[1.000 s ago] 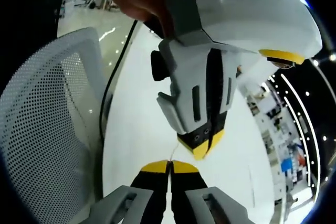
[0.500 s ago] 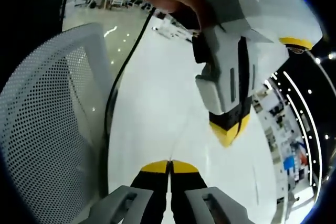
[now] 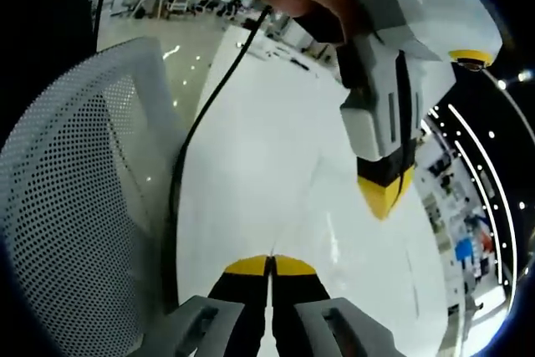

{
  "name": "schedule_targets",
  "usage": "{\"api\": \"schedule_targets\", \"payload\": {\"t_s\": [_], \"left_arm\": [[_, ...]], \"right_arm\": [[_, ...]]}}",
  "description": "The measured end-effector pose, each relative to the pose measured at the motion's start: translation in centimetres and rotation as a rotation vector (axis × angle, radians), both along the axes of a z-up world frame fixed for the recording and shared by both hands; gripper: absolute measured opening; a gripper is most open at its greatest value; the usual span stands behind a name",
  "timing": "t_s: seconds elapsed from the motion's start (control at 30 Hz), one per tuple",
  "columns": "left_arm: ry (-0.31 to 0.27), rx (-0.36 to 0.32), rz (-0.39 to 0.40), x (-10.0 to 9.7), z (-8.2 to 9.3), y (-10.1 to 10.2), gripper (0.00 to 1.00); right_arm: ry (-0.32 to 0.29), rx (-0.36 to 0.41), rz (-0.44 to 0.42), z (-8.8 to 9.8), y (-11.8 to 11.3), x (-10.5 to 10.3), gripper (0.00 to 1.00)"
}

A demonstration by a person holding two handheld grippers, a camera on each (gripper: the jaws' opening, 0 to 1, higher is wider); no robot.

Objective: Open the resealable bag by pulling the two sides of the seal apart until the entire bag opening is separated and visibly accessible.

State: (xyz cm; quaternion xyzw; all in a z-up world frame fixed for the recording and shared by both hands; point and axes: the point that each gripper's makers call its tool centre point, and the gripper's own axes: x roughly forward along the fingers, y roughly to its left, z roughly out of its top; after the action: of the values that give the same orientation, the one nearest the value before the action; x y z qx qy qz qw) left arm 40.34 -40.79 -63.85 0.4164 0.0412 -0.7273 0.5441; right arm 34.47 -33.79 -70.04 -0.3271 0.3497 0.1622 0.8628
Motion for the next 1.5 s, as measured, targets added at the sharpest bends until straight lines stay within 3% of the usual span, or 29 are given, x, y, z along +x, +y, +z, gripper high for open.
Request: {"api": "schedule_targets", "payload": {"t_s": [0.2,0.37,0.53,0.77,0.87,1.0,1.17,1.5], "left_arm": [[0.013,0.043,-0.04,-0.2,-0.9,0.1,0.0],[0.038,0.112,-0.074,-1.4,-2.7,1.3,0.0],[0.029,0.164,-0.092,-2.0,-3.9,2.2,0.08],[0.036,0.201,-0.092,-2.3,-5.2,2.7,0.06],[0.041,0.206,-0.095,-2.4,-5.3,2.6,0.0],[0.037,0.181,-0.072,-2.2,-4.9,2.3,0.0],[0.037,0.07,-0.017,-1.4,-2.6,0.8,0.0],[-0.002,-0.07,0.039,0.0,0.8,-1.0,0.0]], "right_arm": [[-0.025,0.013,-0.042,0.4,-0.6,0.4,0.0],[-0.043,-0.008,-0.05,1.0,-1.3,0.6,0.0],[-0.04,-0.034,-0.047,0.9,-1.6,0.7,0.0],[-0.034,-0.079,0.005,0.8,-0.6,0.5,0.0],[-0.033,-0.077,0.016,0.8,-0.3,0.5,0.0],[-0.032,-0.072,0.013,0.7,-0.3,0.5,0.0],[-0.028,-0.052,0.003,0.6,-0.1,0.3,0.0],[-0.046,-0.035,-0.024,1.0,-0.5,0.6,0.0]]}}
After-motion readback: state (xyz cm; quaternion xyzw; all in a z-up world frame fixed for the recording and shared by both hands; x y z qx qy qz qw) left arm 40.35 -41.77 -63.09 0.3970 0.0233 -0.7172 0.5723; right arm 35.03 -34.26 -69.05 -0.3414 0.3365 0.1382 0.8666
